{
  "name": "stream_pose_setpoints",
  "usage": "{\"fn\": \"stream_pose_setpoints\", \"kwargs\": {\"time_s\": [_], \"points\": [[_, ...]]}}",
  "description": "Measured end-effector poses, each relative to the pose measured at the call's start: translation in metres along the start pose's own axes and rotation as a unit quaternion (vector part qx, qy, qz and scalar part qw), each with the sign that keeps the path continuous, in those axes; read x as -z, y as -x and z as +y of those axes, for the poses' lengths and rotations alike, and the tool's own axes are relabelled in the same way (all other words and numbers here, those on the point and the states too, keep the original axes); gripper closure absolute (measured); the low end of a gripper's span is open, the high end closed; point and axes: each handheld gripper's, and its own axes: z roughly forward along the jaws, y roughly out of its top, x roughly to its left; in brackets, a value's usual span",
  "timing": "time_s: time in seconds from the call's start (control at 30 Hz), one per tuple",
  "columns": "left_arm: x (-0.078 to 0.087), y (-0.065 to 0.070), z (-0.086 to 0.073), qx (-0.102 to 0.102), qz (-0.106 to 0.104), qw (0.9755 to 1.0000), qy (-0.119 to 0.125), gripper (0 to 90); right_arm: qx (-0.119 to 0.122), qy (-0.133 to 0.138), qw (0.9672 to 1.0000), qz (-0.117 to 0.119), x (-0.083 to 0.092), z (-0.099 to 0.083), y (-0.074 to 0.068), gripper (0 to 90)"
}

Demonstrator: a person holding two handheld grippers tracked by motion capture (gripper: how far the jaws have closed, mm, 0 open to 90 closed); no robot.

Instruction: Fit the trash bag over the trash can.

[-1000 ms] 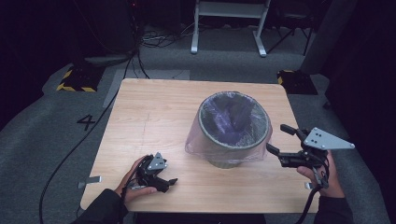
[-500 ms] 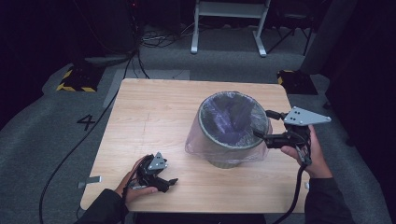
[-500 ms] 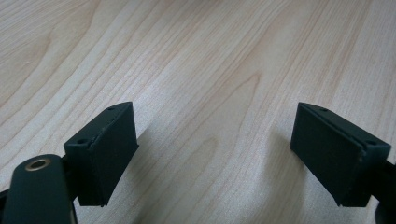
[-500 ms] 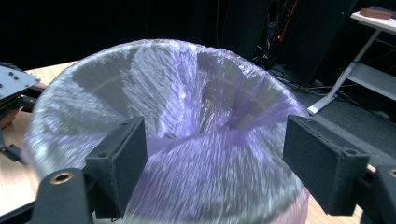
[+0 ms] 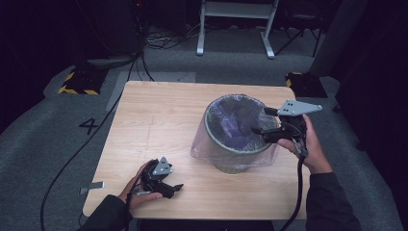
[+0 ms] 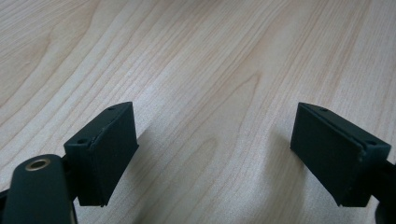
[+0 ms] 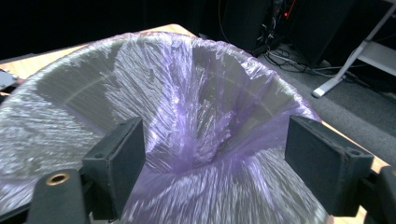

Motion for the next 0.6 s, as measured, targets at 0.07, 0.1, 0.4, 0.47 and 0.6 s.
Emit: {"fn": "stream_pose_setpoints", "kwargs": {"time_s": [0.07, 0.1, 0.4, 0.47, 0.6], "points": [[0.000, 0.000, 0.000, 0.000, 0.000, 1.0000, 0.000, 14.2, 0.003, -0.005, 1.0000, 0.002, -0.004, 0.002, 0.000, 20.3], [0.000, 0.000, 0.000, 0.000, 0.000, 1.0000, 0.000, 14.2, 0.002, -0.009, 1.0000, 0.004, -0.006, 0.002, 0.000, 20.3], [0.000, 0.000, 0.000, 0.000, -0.001, 1.0000, 0.001, 14.2, 0.008, -0.044, 0.9989, 0.013, -0.025, 0.003, 0.000, 20.4], [0.000, 0.000, 0.000, 0.000, 0.000, 1.0000, 0.000, 14.2, 0.011, -0.056, 0.9982, 0.017, -0.028, 0.003, 0.000, 20.5], [0.000, 0.000, 0.000, 0.000, -0.001, 1.0000, 0.000, 14.3, 0.013, -0.077, 0.9968, 0.020, -0.033, 0.003, -0.001, 20.5]]}}
